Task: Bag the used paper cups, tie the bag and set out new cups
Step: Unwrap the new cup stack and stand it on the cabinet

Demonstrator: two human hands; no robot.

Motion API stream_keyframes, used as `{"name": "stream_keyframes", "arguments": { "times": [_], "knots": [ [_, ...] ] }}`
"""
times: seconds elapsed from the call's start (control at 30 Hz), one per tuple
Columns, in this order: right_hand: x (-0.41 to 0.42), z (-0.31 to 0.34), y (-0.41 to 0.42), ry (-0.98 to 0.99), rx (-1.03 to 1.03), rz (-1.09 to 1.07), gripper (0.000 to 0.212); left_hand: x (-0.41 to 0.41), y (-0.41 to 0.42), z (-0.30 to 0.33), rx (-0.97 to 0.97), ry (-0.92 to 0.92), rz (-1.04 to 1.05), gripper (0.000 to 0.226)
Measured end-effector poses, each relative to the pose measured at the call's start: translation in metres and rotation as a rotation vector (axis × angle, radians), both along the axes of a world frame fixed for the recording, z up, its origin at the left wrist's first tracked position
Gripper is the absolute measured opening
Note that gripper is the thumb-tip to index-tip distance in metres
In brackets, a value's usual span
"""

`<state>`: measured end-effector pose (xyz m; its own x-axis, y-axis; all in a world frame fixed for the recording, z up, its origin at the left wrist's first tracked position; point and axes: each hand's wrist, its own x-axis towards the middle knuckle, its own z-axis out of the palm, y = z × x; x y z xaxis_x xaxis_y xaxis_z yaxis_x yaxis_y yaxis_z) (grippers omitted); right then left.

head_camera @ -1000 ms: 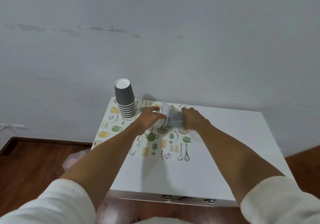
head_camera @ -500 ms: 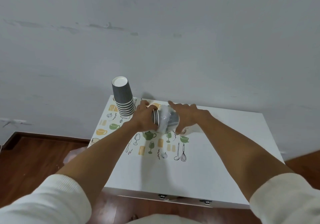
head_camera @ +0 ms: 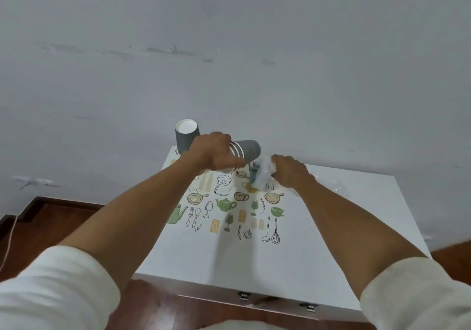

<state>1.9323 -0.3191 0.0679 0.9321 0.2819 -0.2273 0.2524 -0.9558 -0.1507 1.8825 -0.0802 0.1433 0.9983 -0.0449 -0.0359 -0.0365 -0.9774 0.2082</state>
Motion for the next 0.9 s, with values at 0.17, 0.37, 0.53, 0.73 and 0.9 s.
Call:
{"name": "stream_keyframes", "arguments": {
  "times": [0.17, 0.37, 0.53, 0.73, 0.9],
  "knots": [
    [-0.006, 0.005, 0.019, -0.003, 0.039, 0.013, 0.041, -0.006, 0.021, 0.032, -0.818, -0.26, 0.136, 0.06],
    [-0.013, 0.005, 0.04, 0.012, 0.021, 0.026, 0.041, -0.017, 0.059, 0.034, -1.051, -0.575, 0.316, 0.077],
    [-0.019, 0.005, 0.047, 0.027, 0.022, 0.023, 0.041, -0.026, 0.08, 0.015, -0.991, -0.523, 0.393, 0.079],
    [-0.023, 0.003, 0.045, 0.059, 0.069, -0.018, 0.061, -0.025, 0.082, -0.014, -1.001, -0.416, 0.432, 0.078],
    [-0.028, 0.012, 0.036, 0.142, 0.104, 0.009, 0.1, -0.026, 0.08, -0.033, -0.994, -0.381, 0.411, 0.06]
  ]
}}
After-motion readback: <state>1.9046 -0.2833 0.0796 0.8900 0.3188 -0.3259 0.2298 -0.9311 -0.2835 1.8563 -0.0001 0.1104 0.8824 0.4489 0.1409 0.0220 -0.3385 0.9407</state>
